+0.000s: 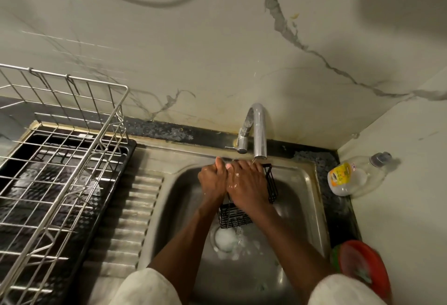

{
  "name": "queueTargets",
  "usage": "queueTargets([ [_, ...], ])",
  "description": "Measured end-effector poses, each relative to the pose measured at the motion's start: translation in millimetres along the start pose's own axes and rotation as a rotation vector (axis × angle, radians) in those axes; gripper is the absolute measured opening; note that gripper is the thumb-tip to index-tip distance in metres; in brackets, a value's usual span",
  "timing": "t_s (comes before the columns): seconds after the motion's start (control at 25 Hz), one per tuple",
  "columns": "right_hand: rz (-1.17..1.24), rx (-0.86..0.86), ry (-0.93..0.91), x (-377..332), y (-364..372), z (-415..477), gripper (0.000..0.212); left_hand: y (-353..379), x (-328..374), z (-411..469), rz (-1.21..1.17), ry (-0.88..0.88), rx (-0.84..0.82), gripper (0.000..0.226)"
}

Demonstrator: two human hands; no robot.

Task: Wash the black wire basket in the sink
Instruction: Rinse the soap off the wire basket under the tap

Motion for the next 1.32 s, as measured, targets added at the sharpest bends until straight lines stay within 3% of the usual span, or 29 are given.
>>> queueTargets([
  [0.16,0.061,0.054,-0.099,2,-17,-6,0.042,3,-5,0,-0.017,-0.002,-0.047,0.062],
  [0.36,-0.011,-0.254,0.277,52,3,38,0.046,9,0,0,-0.022,-0.026,-0.084,0.062],
  [0.44,-0.014,-0.189,0.283,44,10,39,0.044,6,5,5,-0.025,-0.019,-0.072,0.06],
  [0.52,-0.016,-0.053,0.066,13,9,23,0.035,4,3,11,-0.049,-0.023,-0.07,0.058],
  [0.64,0.06,0.041,-0.131,5,0,-5,0.043,4,-4,7,-0.087,-0.056,-0.097,0.056],
  [0.72,0.077,-0.004,-0.063,30,-1,0,0.048,7,4,-1,-0.066,-0.024,-0.122,0.058],
  [0.88,0.189,-0.045,0.359,67,-15,14,0.049,10,9,-3,-0.045,0.006,-0.128,0.061],
  [1.04,-0.031,-0.005,0.311,45,-27,10,0.045,2,10,1,-0.048,0.122,-0.151,0.05],
  [1.16,-0.158,-0.052,0.24,34,-28,12,0.036,-1,20,-4,0.075,0.275,-0.189,0.046],
  [1.32,-0.017,0.066,0.287,21,-32,15,0.04,1,18,11,0.279,0.413,-0.22,0.04],
])
Point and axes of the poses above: each hand's wrist, its own z-axis towards the middle knuckle, its own y-axis out of the palm, x = y × z, the point moved 8 cm from there along z, towards the middle knuckle, and after that the axes turned 3 degrees about z, right-handed, at the moved point
